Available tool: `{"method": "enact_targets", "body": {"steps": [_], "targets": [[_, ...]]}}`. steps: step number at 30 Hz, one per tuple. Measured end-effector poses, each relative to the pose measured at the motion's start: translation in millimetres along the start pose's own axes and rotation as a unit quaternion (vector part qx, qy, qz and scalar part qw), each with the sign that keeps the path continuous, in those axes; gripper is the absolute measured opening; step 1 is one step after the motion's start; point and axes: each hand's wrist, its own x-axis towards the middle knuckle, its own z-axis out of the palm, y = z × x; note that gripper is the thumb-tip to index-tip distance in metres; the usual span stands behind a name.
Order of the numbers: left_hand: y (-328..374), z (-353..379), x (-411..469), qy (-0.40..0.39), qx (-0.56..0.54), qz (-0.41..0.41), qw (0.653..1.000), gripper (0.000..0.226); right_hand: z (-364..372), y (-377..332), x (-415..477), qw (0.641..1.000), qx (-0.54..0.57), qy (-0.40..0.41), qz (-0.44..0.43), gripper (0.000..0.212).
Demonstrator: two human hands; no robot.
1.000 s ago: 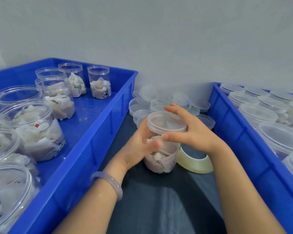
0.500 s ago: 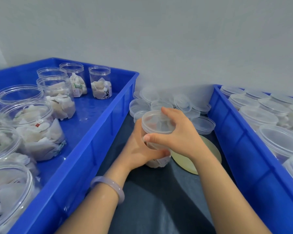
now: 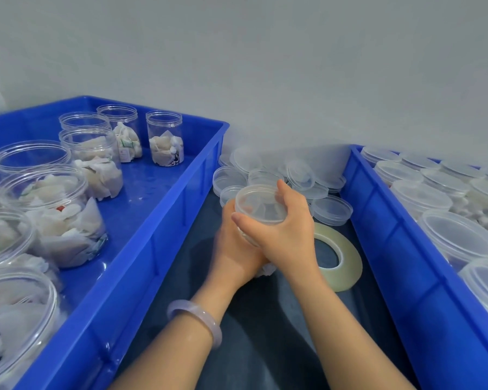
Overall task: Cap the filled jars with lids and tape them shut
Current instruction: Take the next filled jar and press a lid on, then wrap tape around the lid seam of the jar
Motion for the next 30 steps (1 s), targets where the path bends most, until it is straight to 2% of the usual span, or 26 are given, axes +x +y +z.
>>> {"method": "enact_targets", "body": {"steps": [3, 5, 6, 8, 10, 12, 14, 16, 17, 19, 21, 23, 24, 26, 28, 30], "targets": [[3, 0, -2, 0.014, 0.017, 0.02, 1.0, 0.03, 3, -1, -5, 1.0, 0.007, 0.019, -0.003, 0.105], [3, -4, -1, -0.01, 0.023, 0.061, 0.998, 0.03, -1, -3, -8, 1.0, 0.008, 0.003, -0.009, 0.115], [0, -6, -1, -0.015, 0.033, 0.064, 0.997, 0.041, -7, -3, -9, 1.0, 0.002, -0.015, -0.012, 0.121], [-6, -11, -5, 0.012, 0.061, 0.006, 0.998, 0.089, -26, 8, -16, 0.998, -0.04, -0.04, 0.01, 0.118], [-10, -14, -9, 0.037, 0.069, -0.038, 0.996, 0.126, -49, 31, -25, 0.987, -0.15, -0.045, 0.039, 0.091], [-14, -14, -11, 0.037, 0.057, -0.054, 0.996, 0.136, -62, 49, -37, 0.953, -0.284, -0.097, 0.049, 0.068], [-15, -14, -10, 0.037, 0.062, -0.103, 0.992, 0.131, -63, 59, -45, 0.917, -0.369, -0.148, 0.034, 0.064], [-17, -15, -14, 0.041, 0.152, -0.15, 0.976, 0.116, -62, 60, -46, 0.917, -0.374, -0.14, 0.027, 0.057], [-16, -17, -18, 0.048, 0.209, -0.156, 0.964, 0.099, -63, 59, -44, 0.921, -0.368, -0.129, 0.028, 0.052], [-12, -23, -25, 0.044, 0.245, -0.133, 0.959, 0.062, -68, 57, -40, 0.931, -0.343, -0.114, 0.04, 0.045], [-10, -24, -31, -0.005, 0.206, -0.096, 0.974, 0.046, -74, 56, -41, 0.95, -0.288, -0.103, 0.068, 0.038], [-7, -17, -38, -0.051, 0.117, -0.054, 0.99, 0.017, -78, 53, -43, 0.964, -0.234, -0.099, 0.081, 0.034], [-4, -11, -41, -0.073, 0.07, -0.048, 0.994, 0.021, -79, 50, -44, 0.968, -0.218, -0.101, 0.076, 0.033], [1, -1, -45, -0.11, -0.016, -0.053, 0.992, 0.045, -78, 44, -47, 0.972, -0.203, -0.105, 0.06, 0.034], [1, 5, -47, -0.113, -0.071, -0.058, 0.989, 0.048, -77, 40, -49, 0.972, -0.205, -0.102, 0.045, 0.041], [0, 6, -48, -0.077, -0.08, -0.056, 0.992, 0.041, -76, 38, -50, 0.972, -0.211, -0.095, 0.035, 0.044]]}}
